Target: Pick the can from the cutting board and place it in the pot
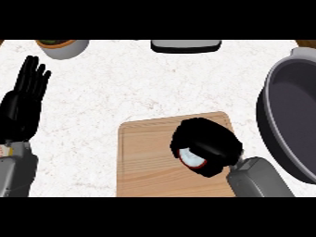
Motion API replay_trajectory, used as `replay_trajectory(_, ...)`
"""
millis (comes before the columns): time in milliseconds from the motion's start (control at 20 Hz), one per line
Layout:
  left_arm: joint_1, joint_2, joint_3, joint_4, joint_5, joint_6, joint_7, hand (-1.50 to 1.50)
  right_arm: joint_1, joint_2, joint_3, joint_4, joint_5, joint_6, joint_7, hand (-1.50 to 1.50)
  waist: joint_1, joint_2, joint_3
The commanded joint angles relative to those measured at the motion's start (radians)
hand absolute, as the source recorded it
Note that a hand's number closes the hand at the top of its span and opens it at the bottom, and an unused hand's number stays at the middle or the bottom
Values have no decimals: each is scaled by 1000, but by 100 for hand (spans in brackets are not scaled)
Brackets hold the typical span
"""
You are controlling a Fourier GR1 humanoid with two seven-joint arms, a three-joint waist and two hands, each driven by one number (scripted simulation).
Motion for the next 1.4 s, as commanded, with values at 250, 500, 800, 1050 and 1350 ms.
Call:
replay_trajectory(250,45,-16,12,5,-31,50,-7,0,254,148,102,-343,206,-170,564,150,-81,-27,-3)
replay_trajectory(500,49,-4,19,-13,-6,17,-19,0,390,149,189,-614,336,-258,807,150,-49,-14,-1)
replay_trajectory(800,31,-28,-16,-34,-27,29,-21,0,419,150,220,-935,517,-150,997,150,-7,2,0)
replay_trajectory(1050,-41,-5,-7,-6,-19,17,19,0,431,104,39,-1030,447,-68,995,150,14,12,2)
replay_trajectory(1350,-5,-21,-7,32,-16,-10,-64,0,406,21,-388,-1026,141,49,846,150,15,15,3)
